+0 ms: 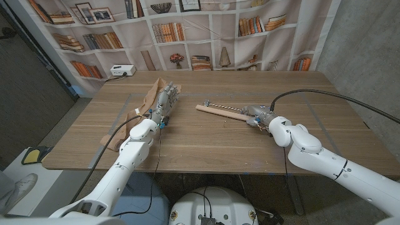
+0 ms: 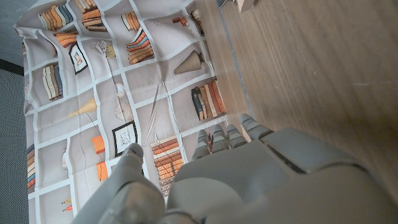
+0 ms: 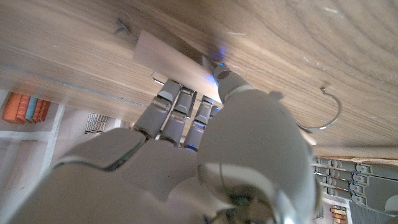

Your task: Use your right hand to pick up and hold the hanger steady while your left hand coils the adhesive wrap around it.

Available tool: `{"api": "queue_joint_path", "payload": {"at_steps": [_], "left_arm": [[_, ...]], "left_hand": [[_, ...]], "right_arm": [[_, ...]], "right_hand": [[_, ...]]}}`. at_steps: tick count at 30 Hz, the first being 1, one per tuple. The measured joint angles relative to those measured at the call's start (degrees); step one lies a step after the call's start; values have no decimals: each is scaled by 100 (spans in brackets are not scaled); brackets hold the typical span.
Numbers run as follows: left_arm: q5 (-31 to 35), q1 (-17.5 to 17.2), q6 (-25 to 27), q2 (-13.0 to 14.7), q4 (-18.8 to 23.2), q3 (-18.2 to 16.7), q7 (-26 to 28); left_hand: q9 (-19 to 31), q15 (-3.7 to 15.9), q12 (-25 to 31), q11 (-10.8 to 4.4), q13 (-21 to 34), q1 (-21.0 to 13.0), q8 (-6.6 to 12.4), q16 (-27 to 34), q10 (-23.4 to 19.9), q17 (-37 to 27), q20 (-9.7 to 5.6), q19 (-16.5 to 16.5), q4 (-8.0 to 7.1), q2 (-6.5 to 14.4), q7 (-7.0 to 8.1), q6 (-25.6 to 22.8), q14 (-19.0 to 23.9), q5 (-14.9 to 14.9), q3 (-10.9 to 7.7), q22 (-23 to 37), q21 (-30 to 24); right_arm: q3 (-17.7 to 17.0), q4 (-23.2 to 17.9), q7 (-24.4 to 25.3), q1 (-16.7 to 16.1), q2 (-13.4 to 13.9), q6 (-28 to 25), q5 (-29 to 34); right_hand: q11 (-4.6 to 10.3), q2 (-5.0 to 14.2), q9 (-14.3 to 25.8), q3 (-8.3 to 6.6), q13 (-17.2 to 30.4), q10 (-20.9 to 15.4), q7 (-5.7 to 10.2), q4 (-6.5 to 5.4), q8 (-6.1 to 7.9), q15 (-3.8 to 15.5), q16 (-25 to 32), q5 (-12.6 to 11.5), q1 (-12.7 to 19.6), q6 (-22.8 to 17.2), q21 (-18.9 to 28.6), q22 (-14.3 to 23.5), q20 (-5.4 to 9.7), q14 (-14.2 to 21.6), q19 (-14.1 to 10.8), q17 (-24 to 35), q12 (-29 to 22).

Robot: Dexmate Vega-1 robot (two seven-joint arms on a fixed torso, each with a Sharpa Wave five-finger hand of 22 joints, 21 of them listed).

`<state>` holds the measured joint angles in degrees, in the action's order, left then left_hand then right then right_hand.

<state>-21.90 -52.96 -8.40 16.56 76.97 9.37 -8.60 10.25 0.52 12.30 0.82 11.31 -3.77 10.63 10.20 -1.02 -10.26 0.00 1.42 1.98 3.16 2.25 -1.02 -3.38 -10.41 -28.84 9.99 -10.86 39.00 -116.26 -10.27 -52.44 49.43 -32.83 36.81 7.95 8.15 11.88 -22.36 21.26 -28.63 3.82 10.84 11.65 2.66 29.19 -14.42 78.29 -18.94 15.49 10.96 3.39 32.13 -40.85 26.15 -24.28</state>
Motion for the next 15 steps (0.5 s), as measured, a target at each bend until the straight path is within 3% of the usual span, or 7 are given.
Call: {"api": "queue_joint_path", "payload": {"at_steps": [7,10,15], "left_arm": [[9,0,-10,-17,-9,7,5],[11,4,-16,-29,-23,13,7],[13,15,-20,-45,-35,19,9]], "left_hand": [[0,0,0,0,0,0,0,0,0,0,0,0,0,0,0,0,0,0,0,0,0],[0,0,0,0,0,0,0,0,0,0,0,0,0,0,0,0,0,0,0,0,0],[0,0,0,0,0,0,0,0,0,0,0,0,0,0,0,0,0,0,0,0,0]], "right_arm": [[-52,18,93,-46,-11,29,-96],[-76,23,142,-68,-15,43,-135],[-128,41,251,-114,-29,69,-225]], "right_hand": [[35,-100,0,-65,65,-50,27,-13,0,-104,91,-240,176,-74,154,25,-52,163,-106,157,-91],[27,-157,0,17,104,-114,8,-91,0,-157,119,-353,233,-154,253,46,-63,278,-203,310,-172],[-9,-243,27,219,165,-403,10,-101,76,-169,120,-507,320,-453,566,65,-93,578,-357,407,-354]]}}
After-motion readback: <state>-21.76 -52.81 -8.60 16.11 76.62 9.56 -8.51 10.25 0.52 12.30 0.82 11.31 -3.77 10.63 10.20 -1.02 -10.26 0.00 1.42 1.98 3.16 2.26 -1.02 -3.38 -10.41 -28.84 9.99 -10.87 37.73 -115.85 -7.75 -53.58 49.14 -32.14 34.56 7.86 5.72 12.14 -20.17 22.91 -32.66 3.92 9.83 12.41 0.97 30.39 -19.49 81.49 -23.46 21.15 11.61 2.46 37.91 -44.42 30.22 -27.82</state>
